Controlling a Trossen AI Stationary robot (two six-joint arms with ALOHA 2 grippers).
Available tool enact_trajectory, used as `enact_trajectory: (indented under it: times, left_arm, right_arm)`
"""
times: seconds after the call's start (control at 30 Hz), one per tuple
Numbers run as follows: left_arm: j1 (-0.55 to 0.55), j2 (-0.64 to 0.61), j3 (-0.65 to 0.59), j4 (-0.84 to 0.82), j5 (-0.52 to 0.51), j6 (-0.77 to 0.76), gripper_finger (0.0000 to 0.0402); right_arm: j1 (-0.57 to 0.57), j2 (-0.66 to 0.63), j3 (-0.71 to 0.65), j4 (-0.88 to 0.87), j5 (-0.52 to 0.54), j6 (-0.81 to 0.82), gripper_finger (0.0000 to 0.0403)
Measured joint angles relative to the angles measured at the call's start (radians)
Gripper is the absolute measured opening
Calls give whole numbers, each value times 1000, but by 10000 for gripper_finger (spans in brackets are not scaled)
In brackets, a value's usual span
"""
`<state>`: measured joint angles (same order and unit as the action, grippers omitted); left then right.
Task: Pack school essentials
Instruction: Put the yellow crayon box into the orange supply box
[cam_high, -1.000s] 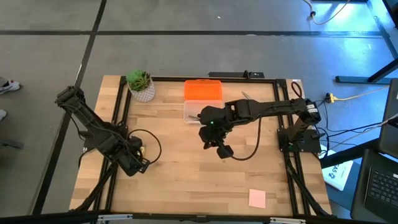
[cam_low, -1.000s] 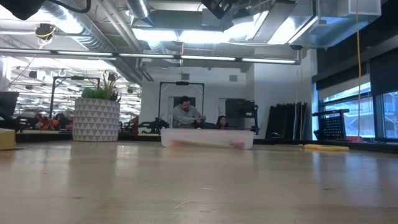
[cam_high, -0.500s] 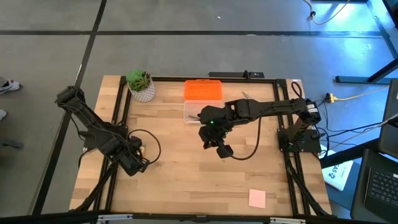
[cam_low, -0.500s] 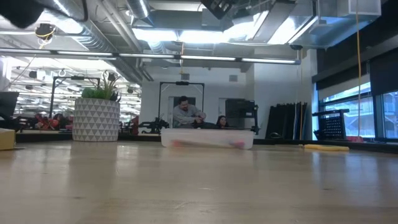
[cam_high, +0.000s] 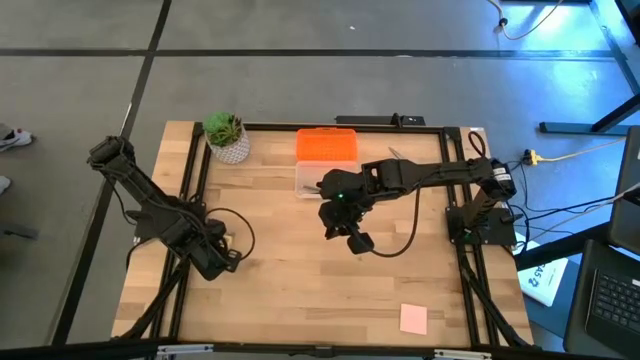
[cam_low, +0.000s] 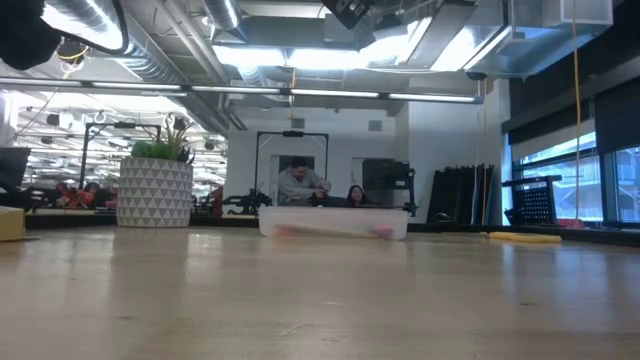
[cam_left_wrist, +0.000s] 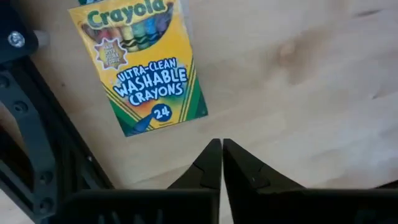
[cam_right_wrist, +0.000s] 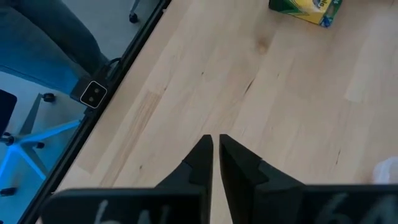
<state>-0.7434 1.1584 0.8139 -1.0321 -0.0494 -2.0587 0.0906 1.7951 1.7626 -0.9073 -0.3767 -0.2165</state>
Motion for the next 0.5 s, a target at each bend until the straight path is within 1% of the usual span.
enact_trajectory:
  times: [0.1, 0.37, 0.5]
  left_arm:
    - [1, 0, 0, -19, 8, -7, 53]
    - [1, 0, -14, -41, 11, -8, 201]
    - [2, 0, -52, 3, 14, -17, 268]
  right_arm:
    - [0, 0, 0, 0, 0, 0, 31]
    - [0, 0, 0, 1, 0, 0, 31]
    - [0, 0, 0, 1, 0, 0, 31]
